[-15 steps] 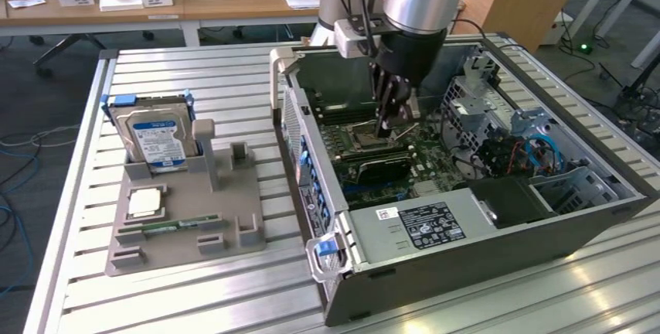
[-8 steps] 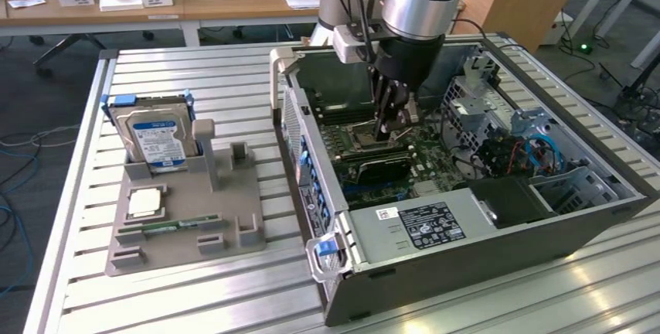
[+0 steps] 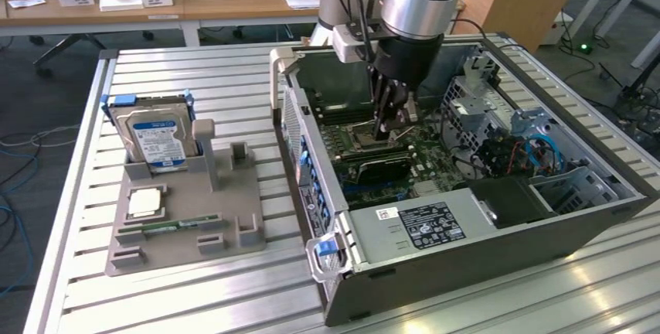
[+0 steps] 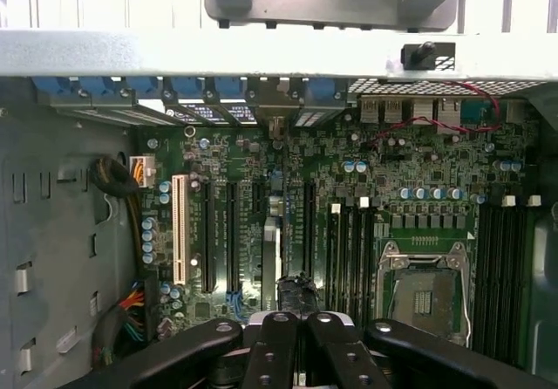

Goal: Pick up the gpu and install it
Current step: 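Press down on the gpu until it lock into place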

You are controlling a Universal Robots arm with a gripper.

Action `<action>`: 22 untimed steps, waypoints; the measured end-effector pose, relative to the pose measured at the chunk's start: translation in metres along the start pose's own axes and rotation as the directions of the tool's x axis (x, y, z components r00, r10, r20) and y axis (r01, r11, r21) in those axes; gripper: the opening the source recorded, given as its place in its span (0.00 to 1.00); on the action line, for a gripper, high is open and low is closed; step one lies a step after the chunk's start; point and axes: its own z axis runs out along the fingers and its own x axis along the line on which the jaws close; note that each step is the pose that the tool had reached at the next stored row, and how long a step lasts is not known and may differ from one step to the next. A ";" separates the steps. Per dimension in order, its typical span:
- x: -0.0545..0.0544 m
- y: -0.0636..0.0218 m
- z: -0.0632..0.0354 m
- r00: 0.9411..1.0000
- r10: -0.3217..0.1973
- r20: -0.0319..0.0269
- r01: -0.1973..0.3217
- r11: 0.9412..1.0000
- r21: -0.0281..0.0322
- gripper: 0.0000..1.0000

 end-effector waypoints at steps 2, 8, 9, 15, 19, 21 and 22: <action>0.000 0.0000 0.0019 1.000 0.000 0.000 0.000 1.000 0.000 0.11; 0.000 0.0000 0.0122 1.000 0.000 0.000 0.000 1.000 0.000 0.11; 0.000 -0.0004 0.0139 1.000 0.000 0.000 0.000 1.000 0.000 0.11; 0.000 -0.0023 0.0208 1.000 0.000 0.000 0.000 1.000 0.000 0.11; 0.002 -0.0024 0.0228 1.000 0.000 0.000 0.000 1.000 0.000 0.11; 0.002 -0.0023 0.0245 1.000 0.000 0.000 0.000 1.000 0.000 0.11; 0.002 -0.0023 0.0255 1.000 0.000 0.000 0.000 1.000 0.000 0.11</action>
